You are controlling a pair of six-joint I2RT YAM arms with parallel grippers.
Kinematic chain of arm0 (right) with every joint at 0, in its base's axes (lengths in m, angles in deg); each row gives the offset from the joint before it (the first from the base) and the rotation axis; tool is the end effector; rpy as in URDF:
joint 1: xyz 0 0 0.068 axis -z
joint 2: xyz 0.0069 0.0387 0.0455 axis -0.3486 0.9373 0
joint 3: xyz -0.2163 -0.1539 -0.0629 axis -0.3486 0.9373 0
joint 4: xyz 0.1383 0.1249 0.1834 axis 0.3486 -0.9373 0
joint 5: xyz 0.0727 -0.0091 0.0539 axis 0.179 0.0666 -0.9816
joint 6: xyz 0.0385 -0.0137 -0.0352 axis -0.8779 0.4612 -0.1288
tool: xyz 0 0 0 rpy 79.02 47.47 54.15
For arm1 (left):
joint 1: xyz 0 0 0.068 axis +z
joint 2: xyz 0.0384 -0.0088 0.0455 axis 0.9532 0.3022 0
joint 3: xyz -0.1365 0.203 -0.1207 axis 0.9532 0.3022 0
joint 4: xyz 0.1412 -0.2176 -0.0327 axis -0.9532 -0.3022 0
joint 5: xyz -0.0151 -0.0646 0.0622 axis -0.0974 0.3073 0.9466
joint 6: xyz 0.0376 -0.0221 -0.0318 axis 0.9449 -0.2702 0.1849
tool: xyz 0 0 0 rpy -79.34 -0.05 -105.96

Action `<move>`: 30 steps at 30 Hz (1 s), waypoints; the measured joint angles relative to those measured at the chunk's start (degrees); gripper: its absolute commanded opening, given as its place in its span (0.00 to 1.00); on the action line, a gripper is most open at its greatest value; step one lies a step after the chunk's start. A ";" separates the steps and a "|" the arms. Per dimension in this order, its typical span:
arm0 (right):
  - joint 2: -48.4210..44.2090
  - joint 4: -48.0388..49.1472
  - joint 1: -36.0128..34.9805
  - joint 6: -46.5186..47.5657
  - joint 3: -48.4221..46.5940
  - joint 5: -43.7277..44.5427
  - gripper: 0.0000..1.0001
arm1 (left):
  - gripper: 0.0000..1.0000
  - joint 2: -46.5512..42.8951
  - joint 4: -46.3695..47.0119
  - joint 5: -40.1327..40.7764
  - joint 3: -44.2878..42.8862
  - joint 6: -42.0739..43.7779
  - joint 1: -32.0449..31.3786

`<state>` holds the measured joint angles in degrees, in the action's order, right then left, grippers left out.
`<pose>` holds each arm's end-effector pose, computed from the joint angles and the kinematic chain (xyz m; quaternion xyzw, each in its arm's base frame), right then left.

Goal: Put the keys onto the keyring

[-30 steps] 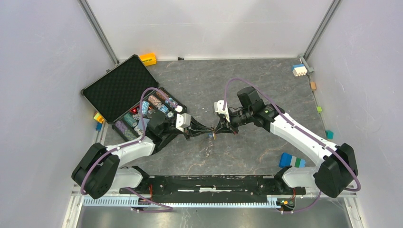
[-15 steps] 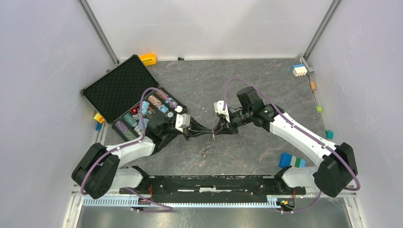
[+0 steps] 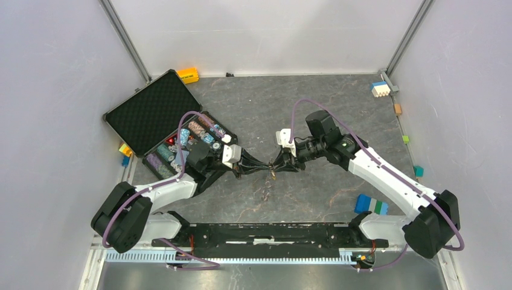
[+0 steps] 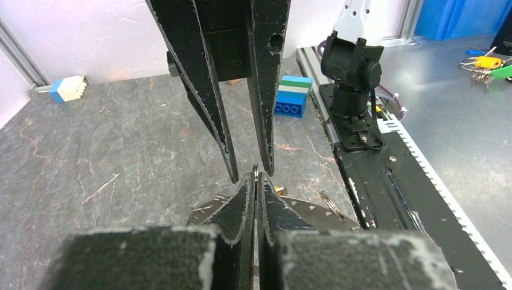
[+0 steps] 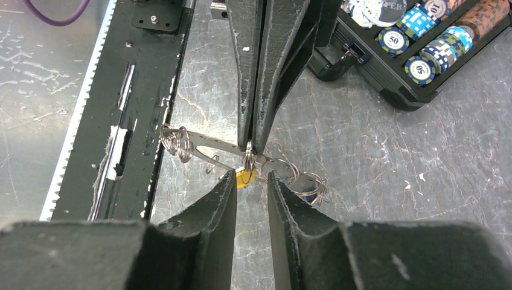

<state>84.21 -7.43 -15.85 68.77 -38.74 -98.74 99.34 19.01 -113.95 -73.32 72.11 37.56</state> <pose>0.1896 0.1734 0.3030 -0.6225 0.5673 0.3984 0.3631 0.1794 -0.1620 0.2445 0.5203 0.4202 -0.5097 0.5413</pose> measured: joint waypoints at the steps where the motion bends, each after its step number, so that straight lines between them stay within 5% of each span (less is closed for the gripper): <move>1: 0.00 0.00 0.00 0.04 0.00 -0.26 0.30 | 0.02 0.00 0.04 0.00 0.00 -0.02 0.00; 20: 0.02 2.47 0.00 -0.33 0.83 -2.86 0.19 | 0.02 0.09 2.69 0.07 0.00 -2.21 0.00; 27: 0.04 3.78 0.00 -1.16 1.38 -2.84 0.01 | 0.02 0.13 2.84 0.15 0.00 -2.36 0.00; 30: 0.02 4.31 0.00 -1.60 1.66 -2.75 0.00 | 0.02 0.24 2.82 0.37 0.00 -2.38 0.02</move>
<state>84.23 -3.12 -15.85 67.17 -37.08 -101.50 99.58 21.83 -113.58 -73.32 69.73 37.58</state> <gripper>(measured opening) 0.015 0.037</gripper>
